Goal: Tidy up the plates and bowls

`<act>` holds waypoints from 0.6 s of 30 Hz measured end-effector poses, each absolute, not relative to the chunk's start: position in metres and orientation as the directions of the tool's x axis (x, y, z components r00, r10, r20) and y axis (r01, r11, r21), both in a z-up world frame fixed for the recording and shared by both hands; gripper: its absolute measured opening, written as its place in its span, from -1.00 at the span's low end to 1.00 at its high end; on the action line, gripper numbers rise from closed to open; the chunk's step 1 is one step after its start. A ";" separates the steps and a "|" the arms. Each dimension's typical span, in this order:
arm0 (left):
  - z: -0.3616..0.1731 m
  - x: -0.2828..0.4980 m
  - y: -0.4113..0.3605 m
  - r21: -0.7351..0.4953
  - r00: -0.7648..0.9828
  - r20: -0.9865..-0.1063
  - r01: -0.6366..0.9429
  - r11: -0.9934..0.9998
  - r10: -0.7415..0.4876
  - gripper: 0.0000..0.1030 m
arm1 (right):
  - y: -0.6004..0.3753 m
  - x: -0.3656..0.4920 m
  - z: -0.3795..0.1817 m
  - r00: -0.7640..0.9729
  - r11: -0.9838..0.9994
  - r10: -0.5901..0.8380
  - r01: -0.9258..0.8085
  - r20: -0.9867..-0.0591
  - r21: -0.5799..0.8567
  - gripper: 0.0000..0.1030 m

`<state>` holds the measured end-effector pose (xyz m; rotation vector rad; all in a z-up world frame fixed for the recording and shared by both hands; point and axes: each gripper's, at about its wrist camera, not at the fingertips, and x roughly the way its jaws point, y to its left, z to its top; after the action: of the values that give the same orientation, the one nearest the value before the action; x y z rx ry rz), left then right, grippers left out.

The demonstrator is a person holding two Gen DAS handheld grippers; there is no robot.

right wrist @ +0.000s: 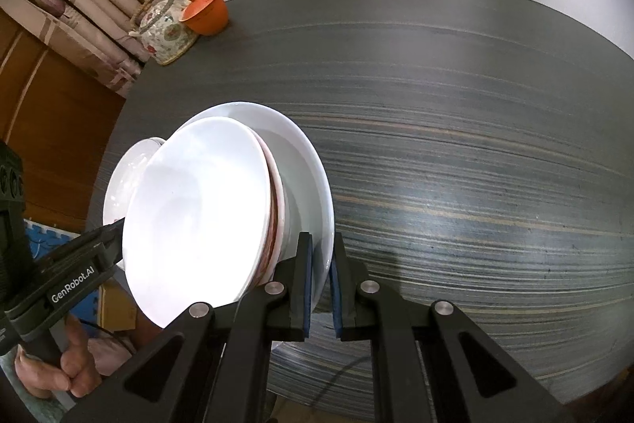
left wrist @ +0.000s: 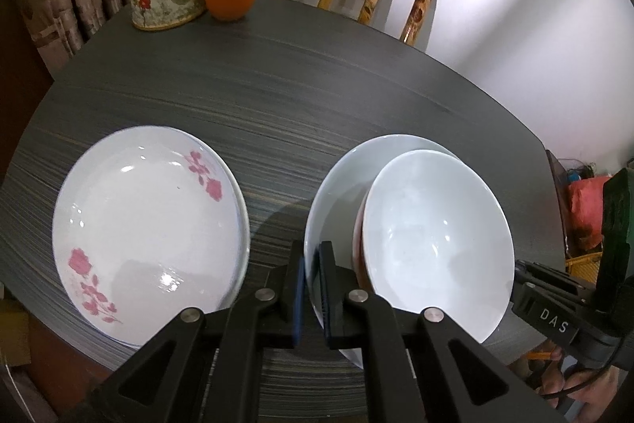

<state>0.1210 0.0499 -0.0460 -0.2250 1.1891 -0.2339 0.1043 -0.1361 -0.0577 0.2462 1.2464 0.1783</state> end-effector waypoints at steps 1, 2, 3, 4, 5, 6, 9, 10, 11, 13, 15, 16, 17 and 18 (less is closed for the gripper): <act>-0.044 0.121 0.053 -0.295 0.357 -0.886 0.059 0.954 -0.296 -0.91 | -0.134 0.106 -0.056 0.311 0.960 0.268 -0.003 -0.912 0.281 -0.80; -0.041 0.120 0.054 -0.293 0.360 -0.885 0.059 0.954 -0.294 -0.91 | -0.131 0.107 -0.054 0.312 0.960 0.269 -0.008 -0.911 0.280 -0.80; -0.038 0.120 0.057 -0.295 0.365 -0.883 0.055 0.954 -0.294 -0.91 | -0.130 0.108 -0.053 0.313 0.960 0.270 -0.011 -0.911 0.281 -0.80; -0.037 0.120 0.059 -0.295 0.367 -0.883 0.052 0.954 -0.293 -0.91 | -0.127 0.110 -0.052 0.314 0.960 0.270 -0.015 -0.910 0.280 -0.80; -0.035 0.120 0.061 -0.295 0.369 -0.882 0.051 0.954 -0.292 -0.91 | -0.124 0.111 -0.050 0.316 0.960 0.270 -0.020 -0.909 0.278 -0.80; -0.033 0.119 0.062 -0.293 0.374 -0.881 0.050 0.955 -0.290 -0.91 | -0.123 0.112 -0.048 0.317 0.960 0.271 -0.024 -0.909 0.278 -0.80; -0.030 0.118 0.072 -0.297 0.379 -0.879 0.038 0.954 -0.289 -0.91 | -0.116 0.116 -0.045 0.319 0.960 0.273 -0.033 -0.908 0.277 -0.80; -0.029 0.117 0.076 -0.299 0.382 -0.878 0.033 0.954 -0.289 -0.91 | -0.112 0.118 -0.044 0.318 0.961 0.272 -0.037 -0.908 0.274 -0.80; -0.029 0.118 0.078 -0.299 0.383 -0.878 0.030 0.954 -0.287 -0.91 | -0.110 0.119 -0.043 0.317 0.961 0.272 -0.041 -0.908 0.273 -0.80; -0.027 0.118 0.085 -0.299 0.386 -0.878 0.023 0.954 -0.284 -0.91 | -0.103 0.121 -0.043 0.316 0.961 0.273 -0.049 -0.908 0.272 -0.80; -0.026 0.119 0.092 -0.298 0.389 -0.877 0.015 0.954 -0.281 -0.91 | -0.098 0.123 -0.042 0.313 0.960 0.277 -0.055 -0.908 0.274 -0.80; -0.026 0.119 0.096 -0.300 0.391 -0.877 0.011 0.954 -0.280 -0.91 | -0.094 0.124 -0.042 0.312 0.960 0.277 -0.060 -0.909 0.273 -0.80; -0.025 0.119 0.099 -0.300 0.393 -0.877 0.008 0.954 -0.279 -0.91 | -0.091 0.125 -0.041 0.313 0.960 0.278 -0.063 -0.908 0.272 -0.80; -0.024 0.118 0.104 -0.300 0.394 -0.876 0.004 0.954 -0.277 -0.91 | -0.087 0.126 -0.041 0.312 0.960 0.279 -0.066 -0.908 0.272 -0.80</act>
<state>0.1180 0.1042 -0.0237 -0.2666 1.1554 -0.1809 0.1258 -0.0874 -0.0407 0.1972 1.2344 0.2293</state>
